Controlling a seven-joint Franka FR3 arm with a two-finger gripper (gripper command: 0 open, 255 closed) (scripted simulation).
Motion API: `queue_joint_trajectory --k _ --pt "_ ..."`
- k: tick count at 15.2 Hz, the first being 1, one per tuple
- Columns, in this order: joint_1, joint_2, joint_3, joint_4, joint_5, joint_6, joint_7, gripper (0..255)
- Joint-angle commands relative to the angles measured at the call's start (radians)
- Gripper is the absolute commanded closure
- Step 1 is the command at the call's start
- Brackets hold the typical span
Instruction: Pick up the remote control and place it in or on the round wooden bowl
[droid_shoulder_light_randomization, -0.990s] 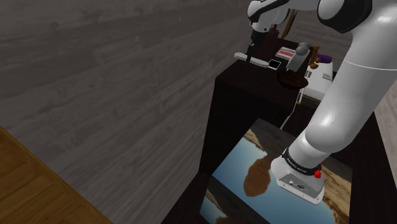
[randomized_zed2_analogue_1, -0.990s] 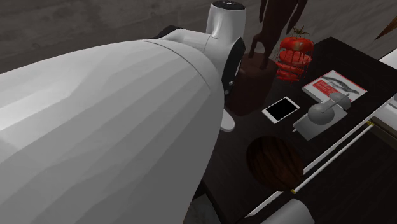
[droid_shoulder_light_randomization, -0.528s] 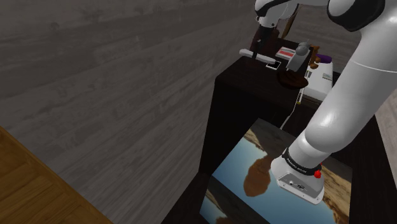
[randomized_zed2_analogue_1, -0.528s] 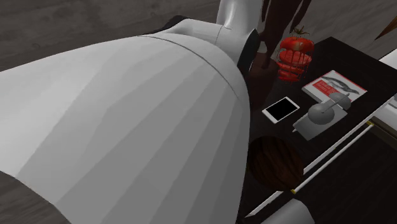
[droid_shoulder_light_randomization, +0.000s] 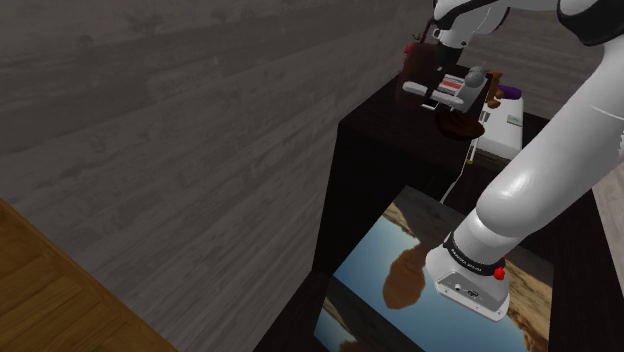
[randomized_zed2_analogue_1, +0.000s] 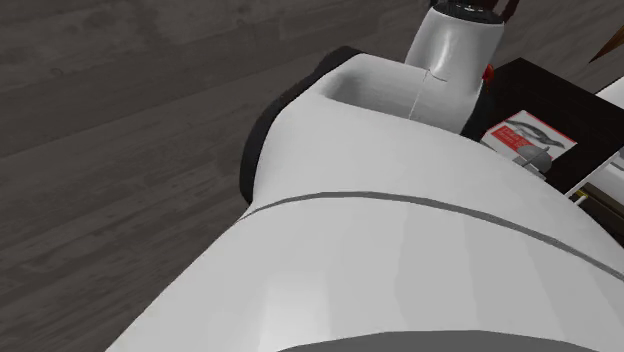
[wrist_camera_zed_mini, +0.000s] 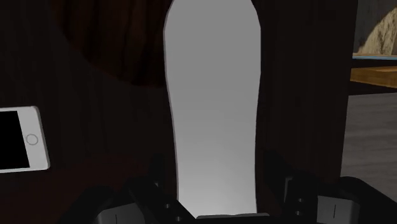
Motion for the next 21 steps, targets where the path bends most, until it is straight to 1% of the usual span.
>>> queue_joint_trajectory --k 1,6,10,21 --pt "-0.022 -0.024 -0.022 -0.029 -0.018 0.01 -0.034 255" --pt "-0.077 -0.077 -0.078 -0.069 -0.059 0.009 -0.124 255" --pt "-0.116 -0.098 -0.121 -0.08 -0.08 0.006 -0.196 255" --pt "-0.116 -0.025 -0.14 -0.173 -0.027 0.154 -0.238 255"
